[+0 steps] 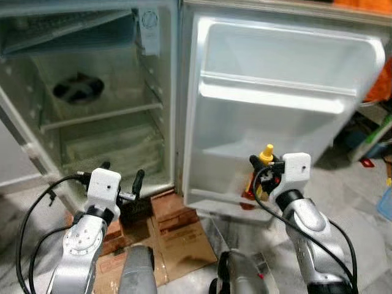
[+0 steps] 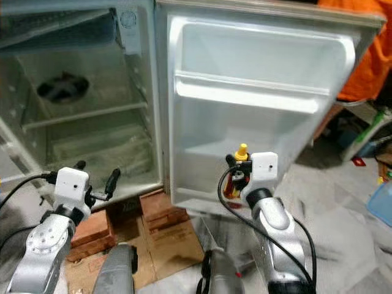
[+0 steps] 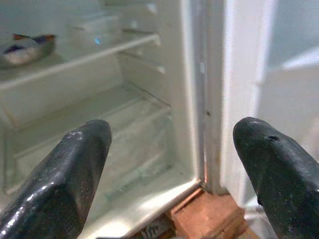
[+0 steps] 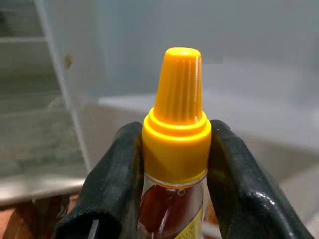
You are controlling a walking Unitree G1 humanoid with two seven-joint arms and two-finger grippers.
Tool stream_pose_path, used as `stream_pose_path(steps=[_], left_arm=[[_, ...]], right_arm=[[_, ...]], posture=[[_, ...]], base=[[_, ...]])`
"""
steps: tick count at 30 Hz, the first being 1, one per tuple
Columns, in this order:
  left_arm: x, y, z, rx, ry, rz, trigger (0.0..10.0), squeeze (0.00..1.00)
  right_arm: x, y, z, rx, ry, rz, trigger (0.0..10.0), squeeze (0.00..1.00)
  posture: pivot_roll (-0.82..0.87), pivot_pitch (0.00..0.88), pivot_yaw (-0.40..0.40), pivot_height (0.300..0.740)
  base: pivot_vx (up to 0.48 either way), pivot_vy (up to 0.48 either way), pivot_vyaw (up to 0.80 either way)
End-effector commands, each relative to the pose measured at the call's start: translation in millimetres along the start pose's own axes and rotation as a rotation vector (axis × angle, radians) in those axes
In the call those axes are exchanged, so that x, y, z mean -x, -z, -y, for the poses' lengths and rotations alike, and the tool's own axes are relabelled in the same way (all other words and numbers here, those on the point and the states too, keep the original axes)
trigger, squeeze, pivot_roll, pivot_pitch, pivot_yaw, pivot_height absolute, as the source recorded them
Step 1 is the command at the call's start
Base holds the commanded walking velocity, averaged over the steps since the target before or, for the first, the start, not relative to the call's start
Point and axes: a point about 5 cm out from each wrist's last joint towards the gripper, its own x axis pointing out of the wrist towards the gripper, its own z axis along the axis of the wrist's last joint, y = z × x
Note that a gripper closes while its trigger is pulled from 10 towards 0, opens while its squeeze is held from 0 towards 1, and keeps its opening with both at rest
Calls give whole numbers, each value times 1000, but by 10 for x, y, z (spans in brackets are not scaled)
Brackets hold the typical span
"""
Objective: Restocking fridge
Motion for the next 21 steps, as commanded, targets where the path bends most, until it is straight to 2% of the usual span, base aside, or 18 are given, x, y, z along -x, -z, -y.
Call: stream_pose_path(steps=[1,5,6,8,14,21], left_arm=[[-21,-28,-34,-24,-22,11,10000,0],[-57,-53,-53,-11,-34,20,10000,0],[-115,-76,-97,-10,-61,29,10000,0],[-153,-97,-126,-16,-77,36,10000,0],[-200,-116,-159,-31,-89,41,10000,0],[-189,-51,-119,-44,-98,21,10000,0]], right_arm=[[-40,-138,-60,22,-70,50,10000,0],[-87,-155,-136,57,-136,58,10000,0],[-127,-180,-217,59,-189,69,10000,0],[-155,-197,-259,67,-212,77,10000,0],[-210,-231,-294,85,-230,104,10000,0],[-181,-192,-308,88,-240,101,10000,0]], posture=[[86,0,-60,607],[88,0,-59,607],[89,0,-58,607],[89,0,-58,607],[90,0,-55,607],[82,0,-63,568]], base=[[0,0,0],[0,0,0],[0,0,0],[0,0,0],[0,0,0],[0,0,0]])
